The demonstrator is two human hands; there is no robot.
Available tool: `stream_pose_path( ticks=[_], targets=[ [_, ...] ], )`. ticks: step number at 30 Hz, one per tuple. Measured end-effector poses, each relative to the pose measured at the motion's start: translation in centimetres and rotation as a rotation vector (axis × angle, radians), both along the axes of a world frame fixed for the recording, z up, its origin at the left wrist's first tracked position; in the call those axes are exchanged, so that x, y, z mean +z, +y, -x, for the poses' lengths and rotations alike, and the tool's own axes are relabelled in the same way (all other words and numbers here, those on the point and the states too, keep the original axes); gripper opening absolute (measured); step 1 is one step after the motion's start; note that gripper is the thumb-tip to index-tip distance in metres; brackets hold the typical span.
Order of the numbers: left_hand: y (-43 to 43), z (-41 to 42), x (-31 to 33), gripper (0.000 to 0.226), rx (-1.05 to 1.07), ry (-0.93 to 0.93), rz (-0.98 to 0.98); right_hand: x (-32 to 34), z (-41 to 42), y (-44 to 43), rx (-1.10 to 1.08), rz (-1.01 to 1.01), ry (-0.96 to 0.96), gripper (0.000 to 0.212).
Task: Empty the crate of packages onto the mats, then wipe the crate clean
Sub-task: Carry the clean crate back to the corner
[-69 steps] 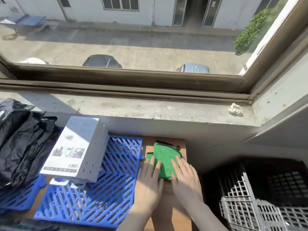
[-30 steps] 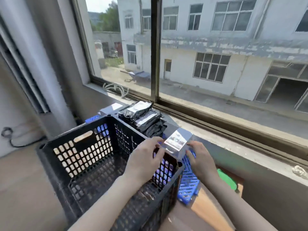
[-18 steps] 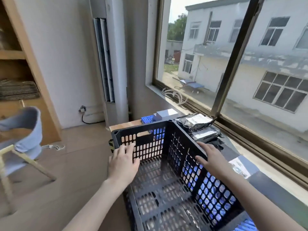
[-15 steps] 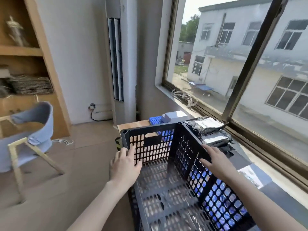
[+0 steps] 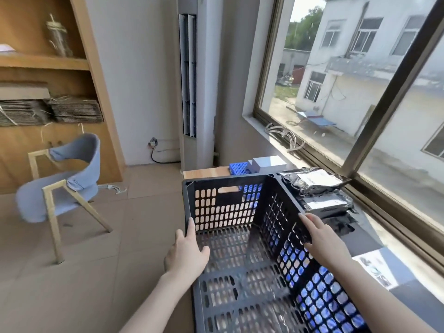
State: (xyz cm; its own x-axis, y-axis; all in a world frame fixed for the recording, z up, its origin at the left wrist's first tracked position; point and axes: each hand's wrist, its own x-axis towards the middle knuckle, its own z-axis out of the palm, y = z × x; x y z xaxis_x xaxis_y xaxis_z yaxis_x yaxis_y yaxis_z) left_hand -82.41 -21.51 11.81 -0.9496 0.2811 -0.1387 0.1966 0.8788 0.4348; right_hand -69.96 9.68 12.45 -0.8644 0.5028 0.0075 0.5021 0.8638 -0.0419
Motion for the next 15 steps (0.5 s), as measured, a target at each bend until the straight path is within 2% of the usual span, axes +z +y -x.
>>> stream_pose_path(
  ticks=[7, 12, 15],
  targets=[
    [1.1, -1.0, -1.6, 0.081, 0.155, 0.011, -0.135, -1.2, 0.5, 0.6, -0.078, 0.005, 0.094, 0.07],
    [1.4, -1.1, -1.4, 0.076, 0.187, 0.038, -0.091, -1.1, 0.3, 0.3, -0.099, 0.013, 0.094, 0.056],
    [1.5, -1.1, -1.6, 0.078, 0.203, 0.036, -0.137, -1.1, 0.4, 0.4, -0.104, 0.029, 0.107, 0.057]
  ],
)
